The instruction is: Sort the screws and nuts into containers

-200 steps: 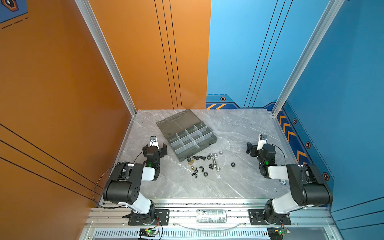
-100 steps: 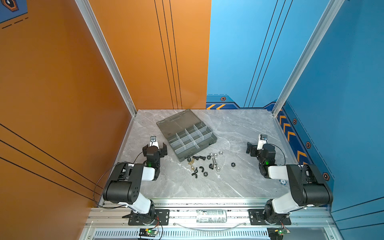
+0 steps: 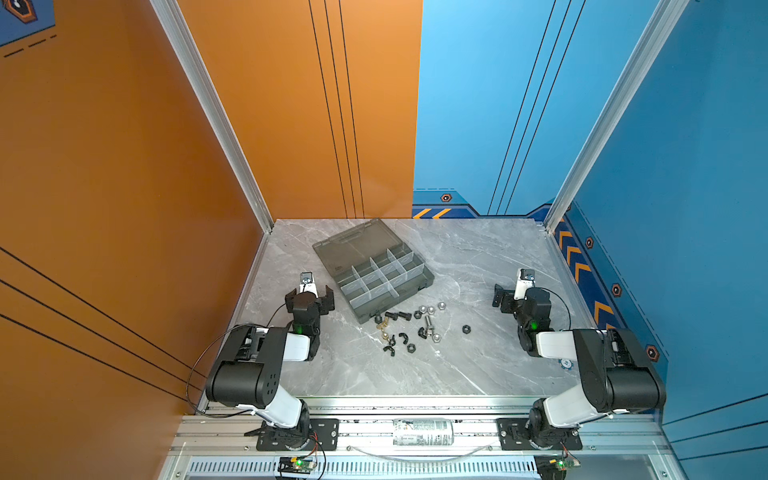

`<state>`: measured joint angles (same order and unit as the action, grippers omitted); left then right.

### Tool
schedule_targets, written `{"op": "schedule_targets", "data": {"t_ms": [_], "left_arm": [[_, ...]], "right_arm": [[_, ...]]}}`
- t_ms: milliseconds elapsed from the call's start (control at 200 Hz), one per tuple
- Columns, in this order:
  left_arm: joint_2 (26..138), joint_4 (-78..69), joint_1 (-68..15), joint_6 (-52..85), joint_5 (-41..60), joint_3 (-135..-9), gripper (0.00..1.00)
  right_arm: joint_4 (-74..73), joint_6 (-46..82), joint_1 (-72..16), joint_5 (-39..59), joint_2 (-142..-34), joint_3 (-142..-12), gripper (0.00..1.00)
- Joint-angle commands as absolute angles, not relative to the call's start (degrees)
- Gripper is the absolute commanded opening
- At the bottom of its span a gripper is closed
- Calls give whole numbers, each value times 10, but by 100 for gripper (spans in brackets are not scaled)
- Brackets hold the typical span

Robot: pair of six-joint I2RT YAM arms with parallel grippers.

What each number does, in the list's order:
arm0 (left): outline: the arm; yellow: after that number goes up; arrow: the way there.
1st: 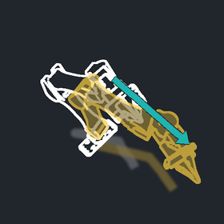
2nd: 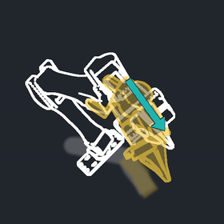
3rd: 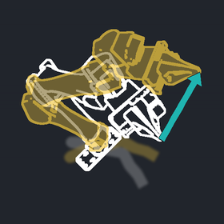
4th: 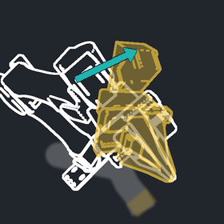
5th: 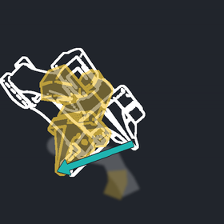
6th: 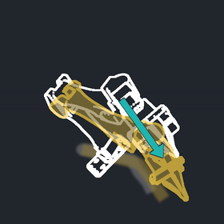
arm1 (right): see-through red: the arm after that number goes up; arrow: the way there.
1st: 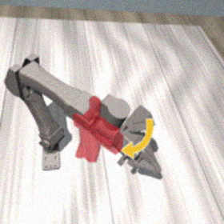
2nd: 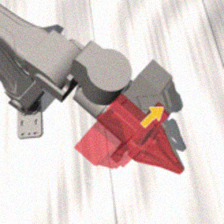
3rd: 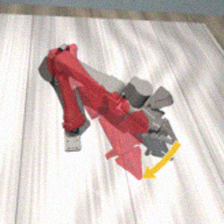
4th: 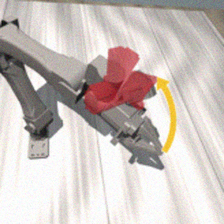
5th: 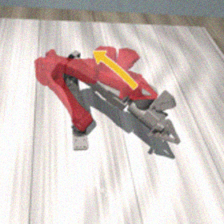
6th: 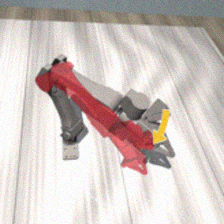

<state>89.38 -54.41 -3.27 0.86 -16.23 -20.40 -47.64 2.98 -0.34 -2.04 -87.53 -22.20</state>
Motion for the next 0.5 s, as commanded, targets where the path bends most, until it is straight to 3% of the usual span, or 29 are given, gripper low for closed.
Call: {"op": "schedule_targets", "data": {"t_ms": [0,496], "left_arm": [[895,-538,-27,8,-151,-211,98],[895,-538,-28,9,-151,-211,98]], "right_arm": [[-490,29,-6,-32,-877,-221,100],[-490,29,-6,-32,-877,-221,100]]}}
